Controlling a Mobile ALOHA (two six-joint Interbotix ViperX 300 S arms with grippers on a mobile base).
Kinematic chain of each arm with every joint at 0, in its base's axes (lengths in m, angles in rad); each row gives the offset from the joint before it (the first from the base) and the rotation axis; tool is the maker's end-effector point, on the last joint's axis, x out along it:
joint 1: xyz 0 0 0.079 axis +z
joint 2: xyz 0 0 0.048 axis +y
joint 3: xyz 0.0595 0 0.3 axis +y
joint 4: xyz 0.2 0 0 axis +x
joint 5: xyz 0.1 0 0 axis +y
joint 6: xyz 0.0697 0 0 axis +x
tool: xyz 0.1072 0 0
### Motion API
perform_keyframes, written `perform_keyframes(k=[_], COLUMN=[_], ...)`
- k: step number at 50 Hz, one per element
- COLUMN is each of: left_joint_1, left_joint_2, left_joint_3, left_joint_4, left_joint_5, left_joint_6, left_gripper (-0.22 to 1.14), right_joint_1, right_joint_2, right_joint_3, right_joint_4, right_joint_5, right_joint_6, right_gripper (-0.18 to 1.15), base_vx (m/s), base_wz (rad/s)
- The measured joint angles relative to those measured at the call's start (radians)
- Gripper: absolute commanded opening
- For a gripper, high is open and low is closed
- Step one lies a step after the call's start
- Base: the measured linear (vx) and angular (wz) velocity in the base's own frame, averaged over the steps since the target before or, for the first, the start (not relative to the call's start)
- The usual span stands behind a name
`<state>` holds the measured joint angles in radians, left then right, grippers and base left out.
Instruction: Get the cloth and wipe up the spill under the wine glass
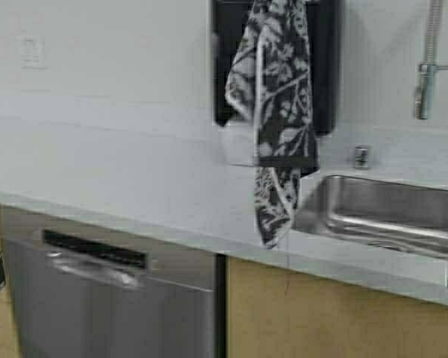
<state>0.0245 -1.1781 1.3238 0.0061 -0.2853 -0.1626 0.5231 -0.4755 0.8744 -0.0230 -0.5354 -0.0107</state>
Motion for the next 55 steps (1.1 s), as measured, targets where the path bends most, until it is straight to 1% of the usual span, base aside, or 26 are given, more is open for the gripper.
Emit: perform_keyframes(k=[21,34,55], left_joint_1=[0.0,-0.002,0.0], left_joint_2=[0.031,0.025,0.003], left_joint_3=[-0.005,-0.005,-0.005], left_joint_4=[0.002,0.0,0.0], left_joint_5=[0.012,0.021,0.025], left_joint_6=[-0.003,-0.012,-0.034], left_gripper=[0.02,0.02,0.02], right_joint_1=[-0.075,-0.072,-0.067], right_joint_2=[0.012,0.005,0.002], right_joint_3=[0.034,0.057,0.06], right_joint_4=[0.017,0.017,0.017], right_joint_5=[-0.035,-0.037,-0.038], right_joint_6=[0.012,0.012,0.012], right_gripper=[0.07,0.07,0.07], base_vx=[-0.13,-0.1,-0.11], base_wz=[0.5,0.6,0.52])
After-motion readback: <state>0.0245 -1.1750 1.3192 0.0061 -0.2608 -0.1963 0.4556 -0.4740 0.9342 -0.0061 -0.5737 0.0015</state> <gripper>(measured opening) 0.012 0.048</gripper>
